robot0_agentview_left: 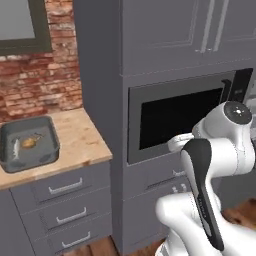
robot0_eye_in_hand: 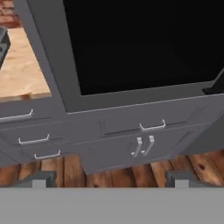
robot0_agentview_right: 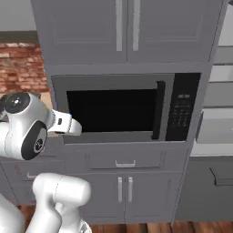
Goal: Place one onion and one fish in each tupperware on the nearby counter, to pack two identical lunches.
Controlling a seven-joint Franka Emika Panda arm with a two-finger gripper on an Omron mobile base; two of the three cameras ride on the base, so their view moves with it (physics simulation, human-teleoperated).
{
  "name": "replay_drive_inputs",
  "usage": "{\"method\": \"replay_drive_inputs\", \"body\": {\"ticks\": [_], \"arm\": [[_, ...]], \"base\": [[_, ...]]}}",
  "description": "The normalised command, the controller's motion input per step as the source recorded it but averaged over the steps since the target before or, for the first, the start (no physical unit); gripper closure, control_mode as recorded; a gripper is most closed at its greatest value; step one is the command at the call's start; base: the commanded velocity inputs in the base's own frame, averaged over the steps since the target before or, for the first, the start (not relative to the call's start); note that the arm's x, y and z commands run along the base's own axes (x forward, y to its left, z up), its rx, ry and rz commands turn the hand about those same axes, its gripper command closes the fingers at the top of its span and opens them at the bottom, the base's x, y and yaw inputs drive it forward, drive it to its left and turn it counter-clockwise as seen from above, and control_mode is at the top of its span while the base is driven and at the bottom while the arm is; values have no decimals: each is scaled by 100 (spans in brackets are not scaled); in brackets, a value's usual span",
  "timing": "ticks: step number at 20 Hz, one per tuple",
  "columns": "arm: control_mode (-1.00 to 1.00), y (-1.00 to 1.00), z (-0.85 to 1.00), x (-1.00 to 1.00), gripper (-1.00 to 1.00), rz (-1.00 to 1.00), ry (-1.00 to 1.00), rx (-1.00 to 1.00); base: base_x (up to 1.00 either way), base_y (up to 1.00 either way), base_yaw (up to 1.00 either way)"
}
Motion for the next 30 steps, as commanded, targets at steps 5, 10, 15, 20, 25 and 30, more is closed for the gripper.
{"method": "replay_drive_inputs", "body": {"ticks": [5,10,15,20,25,30], "arm": [[100,0,0,0,-100,0,0,0],[100,0,0,0,-100,0,0,0],[100,0,0,0,-100,0,0,0],[100,0,0,0,-100,0,0,0],[100,0,0,0,-100,0,0,0],[100,0,0,0,-100,0,0,0]], "base": [[12,-100,-22],[32,-100,-18],[61,-100,-14],[69,-100,-7],[72,-60,1],[95,-8,14]]}}
